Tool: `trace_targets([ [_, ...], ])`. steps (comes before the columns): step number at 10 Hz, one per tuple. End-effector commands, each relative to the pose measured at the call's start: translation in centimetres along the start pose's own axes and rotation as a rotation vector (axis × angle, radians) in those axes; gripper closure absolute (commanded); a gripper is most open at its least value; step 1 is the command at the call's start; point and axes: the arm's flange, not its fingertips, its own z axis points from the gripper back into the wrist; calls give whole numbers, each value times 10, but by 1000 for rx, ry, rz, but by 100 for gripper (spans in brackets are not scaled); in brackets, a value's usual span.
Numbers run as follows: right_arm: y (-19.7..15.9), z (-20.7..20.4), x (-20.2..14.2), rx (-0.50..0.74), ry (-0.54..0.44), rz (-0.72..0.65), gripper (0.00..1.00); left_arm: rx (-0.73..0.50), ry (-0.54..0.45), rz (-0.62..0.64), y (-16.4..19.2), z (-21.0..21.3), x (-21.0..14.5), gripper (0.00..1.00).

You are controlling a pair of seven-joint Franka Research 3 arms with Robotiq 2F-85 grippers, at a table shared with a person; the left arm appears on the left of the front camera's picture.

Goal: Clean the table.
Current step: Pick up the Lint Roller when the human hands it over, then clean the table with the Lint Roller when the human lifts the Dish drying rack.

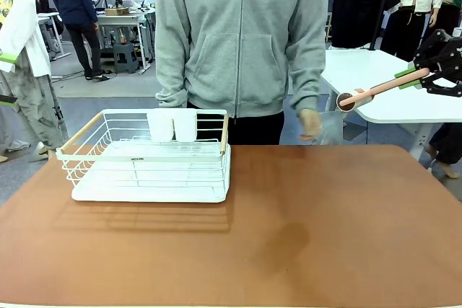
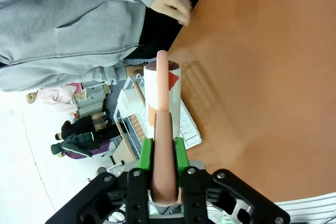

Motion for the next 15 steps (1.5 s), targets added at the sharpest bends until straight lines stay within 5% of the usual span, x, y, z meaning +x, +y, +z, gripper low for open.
trace_targets([
  [1, 1, 1, -1, 3, -1, 2, 100, -13, -4, -6, -1, 2, -1, 0],
  [15, 1, 1, -1, 3, -1, 2, 100, -13, -4, -6, -1, 2, -1, 0],
])
